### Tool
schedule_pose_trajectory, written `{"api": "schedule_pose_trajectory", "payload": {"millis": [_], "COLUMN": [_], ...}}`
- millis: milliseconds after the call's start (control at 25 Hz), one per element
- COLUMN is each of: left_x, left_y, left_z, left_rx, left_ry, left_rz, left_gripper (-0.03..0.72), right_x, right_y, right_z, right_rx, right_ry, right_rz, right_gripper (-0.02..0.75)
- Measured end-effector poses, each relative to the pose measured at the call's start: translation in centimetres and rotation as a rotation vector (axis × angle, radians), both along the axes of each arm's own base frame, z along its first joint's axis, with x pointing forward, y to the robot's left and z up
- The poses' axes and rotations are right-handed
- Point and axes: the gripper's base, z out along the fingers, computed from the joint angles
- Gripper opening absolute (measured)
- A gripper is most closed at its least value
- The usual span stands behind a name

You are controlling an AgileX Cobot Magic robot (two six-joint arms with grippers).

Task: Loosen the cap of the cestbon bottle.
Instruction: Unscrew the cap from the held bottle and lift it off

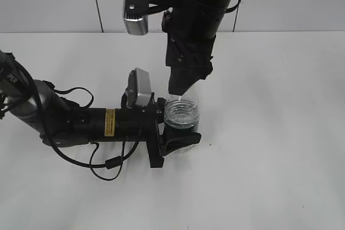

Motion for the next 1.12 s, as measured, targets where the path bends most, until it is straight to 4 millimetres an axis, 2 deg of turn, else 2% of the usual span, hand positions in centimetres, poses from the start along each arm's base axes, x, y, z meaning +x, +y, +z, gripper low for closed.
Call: {"api": "schedule_pose_trajectory", "payload": {"millis": [160,360,520,600,760,1000,1120], "left_x": [0.0,0.0,0.0,0.0,0.0,0.0,0.0], "left_y": [0.0,0.0,0.0,0.0,0.0,0.0,0.0], "left_z": [0.0,0.0,0.0,0.0,0.0,0.0,0.0], "left_rx": [0.0,0.0,0.0,0.0,0.0,-0.001,-0.001], "left_ry": [0.0,0.0,0.0,0.0,0.0,0.0,0.0], "left_rz": [0.0,0.0,0.0,0.001,0.002,0.003,0.003], "left_gripper": [0.405,0.405,0.405,0.405,0.405,0.405,0.405], "right_x": [0.2,0.7,1.0,1.0,1.1,0.5,0.2], "right_y": [0.3,0.5,0.7,0.6,0.5,0.0,-0.6], "right_z": [1.0,2.9,4.2,4.2,4.3,4.7,4.2], "right_rx": [0.033,0.092,0.148,0.164,0.186,0.193,0.163], "right_ry": [0.02,0.055,0.136,0.206,0.307,0.339,0.325], "right_rz": [-0.127,-0.393,-0.696,-0.907,-1.19,-1.304,-1.337], "right_gripper": [0.505,0.505,0.505,0.505,0.505,0.505,0.505]}}
